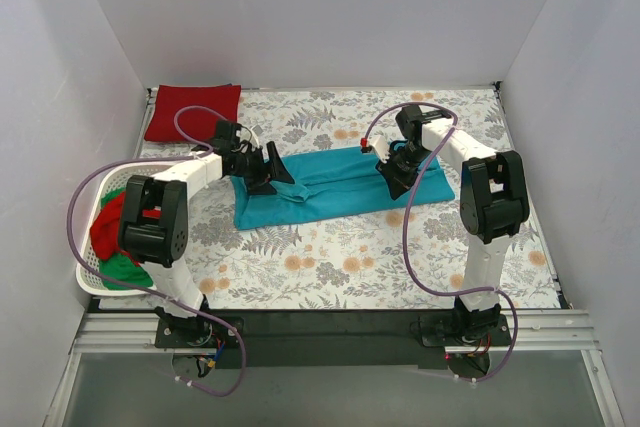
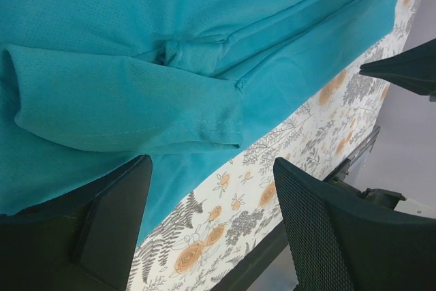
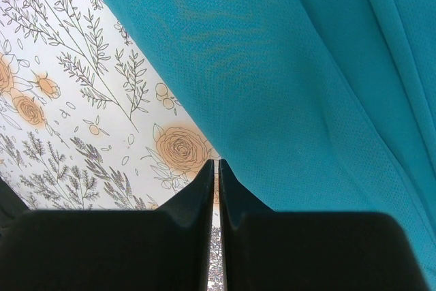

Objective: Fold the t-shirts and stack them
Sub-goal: Fold the tshirt

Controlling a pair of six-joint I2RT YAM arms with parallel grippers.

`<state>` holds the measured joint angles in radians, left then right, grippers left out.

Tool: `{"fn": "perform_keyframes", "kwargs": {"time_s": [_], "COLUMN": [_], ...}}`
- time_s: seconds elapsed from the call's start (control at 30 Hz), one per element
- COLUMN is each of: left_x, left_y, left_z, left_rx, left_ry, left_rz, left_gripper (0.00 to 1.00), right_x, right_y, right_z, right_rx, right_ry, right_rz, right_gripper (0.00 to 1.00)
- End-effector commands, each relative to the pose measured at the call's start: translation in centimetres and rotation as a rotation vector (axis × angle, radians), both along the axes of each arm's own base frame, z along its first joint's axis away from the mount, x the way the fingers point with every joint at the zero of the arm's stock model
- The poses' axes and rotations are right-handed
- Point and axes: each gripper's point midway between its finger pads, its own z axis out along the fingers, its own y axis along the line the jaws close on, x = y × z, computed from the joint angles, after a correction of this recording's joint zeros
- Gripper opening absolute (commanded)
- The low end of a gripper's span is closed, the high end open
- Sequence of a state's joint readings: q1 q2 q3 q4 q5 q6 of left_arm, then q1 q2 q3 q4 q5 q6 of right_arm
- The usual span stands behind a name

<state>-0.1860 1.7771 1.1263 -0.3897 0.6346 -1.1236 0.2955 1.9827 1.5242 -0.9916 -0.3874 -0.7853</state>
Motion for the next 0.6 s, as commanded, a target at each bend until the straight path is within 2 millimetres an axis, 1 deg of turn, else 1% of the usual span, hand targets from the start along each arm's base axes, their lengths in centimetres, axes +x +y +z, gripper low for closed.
{"fn": "perform_keyframes", "kwargs": {"time_s": [0.0,0.07,0.2,0.3,0.4,0.43,0.53,0.57], "left_x": [0.2,0.0,0.2,0.9,1.9,2.6,3.5,4.2], "left_y": [-0.5,-0.5,-0.5,-0.7,-1.1,-1.4,-1.8,-2.0], "left_z": [-0.4,-1.1,-1.9,-1.8,-0.9,-0.2,0.6,1.3], "left_rx": [0.015,0.03,0.041,0.035,0.016,0.003,-0.019,-0.031], "left_ry": [-0.003,0.014,0.042,0.033,0.0,-0.021,-0.044,-0.066], "left_rz": [0.001,0.006,0.028,0.03,0.027,0.027,0.031,0.031], "left_gripper": [0.71,0.71,0.71,0.71,0.71,0.71,0.71,0.71], "right_x": [0.0,0.0,0.1,0.1,0.1,0.1,0.1,0.2], "right_y": [-0.2,-0.3,-0.4,-0.5,-0.5,-0.5,-0.6,-0.5], "right_z": [1.4,1.3,1.3,1.3,1.2,1.2,1.0,1.1], "right_rx": [0.012,0.013,0.014,0.013,0.013,0.013,0.014,0.014], "right_ry": [-0.031,-0.029,-0.03,-0.027,-0.024,-0.024,-0.019,-0.021], "right_rz": [0.004,0.002,-0.003,-0.006,-0.008,-0.008,-0.009,-0.009], "right_gripper": [0.1,0.1,0.1,0.1,0.1,0.1,0.1,0.1]}}
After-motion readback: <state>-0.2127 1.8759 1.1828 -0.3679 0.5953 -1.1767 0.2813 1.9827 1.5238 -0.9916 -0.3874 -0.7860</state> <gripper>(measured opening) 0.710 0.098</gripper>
